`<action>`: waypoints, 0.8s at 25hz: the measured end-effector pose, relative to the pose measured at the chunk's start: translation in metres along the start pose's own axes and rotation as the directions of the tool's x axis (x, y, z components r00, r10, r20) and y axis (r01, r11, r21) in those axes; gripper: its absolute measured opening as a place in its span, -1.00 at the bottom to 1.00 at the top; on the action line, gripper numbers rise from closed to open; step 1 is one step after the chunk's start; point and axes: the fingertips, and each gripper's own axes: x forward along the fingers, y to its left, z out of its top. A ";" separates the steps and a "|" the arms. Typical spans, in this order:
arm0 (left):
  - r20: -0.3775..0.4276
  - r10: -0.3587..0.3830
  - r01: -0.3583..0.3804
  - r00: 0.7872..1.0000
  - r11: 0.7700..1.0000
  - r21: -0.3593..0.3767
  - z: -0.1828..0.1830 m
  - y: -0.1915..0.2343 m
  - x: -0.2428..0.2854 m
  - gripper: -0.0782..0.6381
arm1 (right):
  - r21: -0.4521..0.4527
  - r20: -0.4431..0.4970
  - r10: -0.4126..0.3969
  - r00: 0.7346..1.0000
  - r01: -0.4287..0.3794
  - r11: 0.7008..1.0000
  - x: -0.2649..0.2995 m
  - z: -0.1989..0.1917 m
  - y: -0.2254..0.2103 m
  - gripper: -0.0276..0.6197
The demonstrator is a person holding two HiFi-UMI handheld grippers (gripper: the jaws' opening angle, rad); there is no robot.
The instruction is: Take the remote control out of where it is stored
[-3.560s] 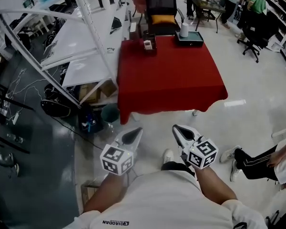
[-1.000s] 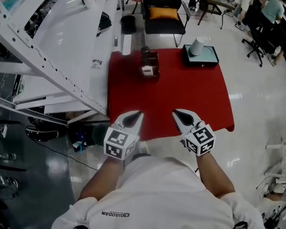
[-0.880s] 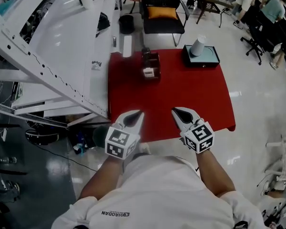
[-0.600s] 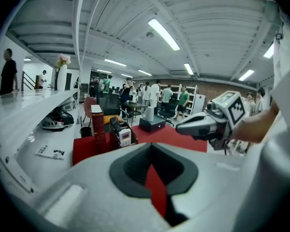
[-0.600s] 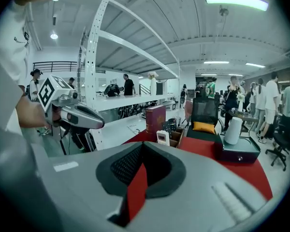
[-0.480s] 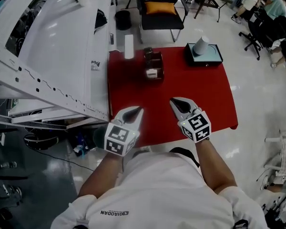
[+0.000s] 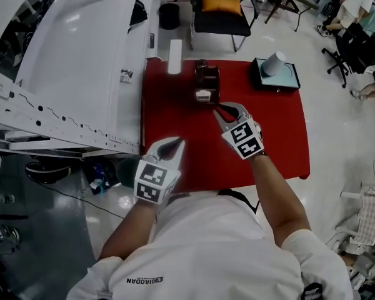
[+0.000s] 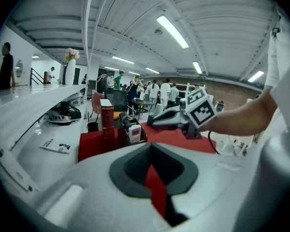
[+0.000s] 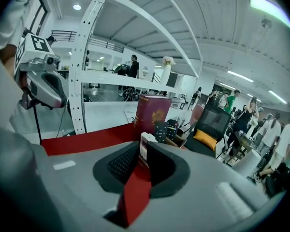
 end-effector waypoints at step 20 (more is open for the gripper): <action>0.003 0.173 -0.172 0.985 0.979 -0.111 0.002 0.000 0.007 -0.77 | -0.253 -0.149 0.177 0.973 -0.211 0.944 0.081 -0.018 -0.023 -0.57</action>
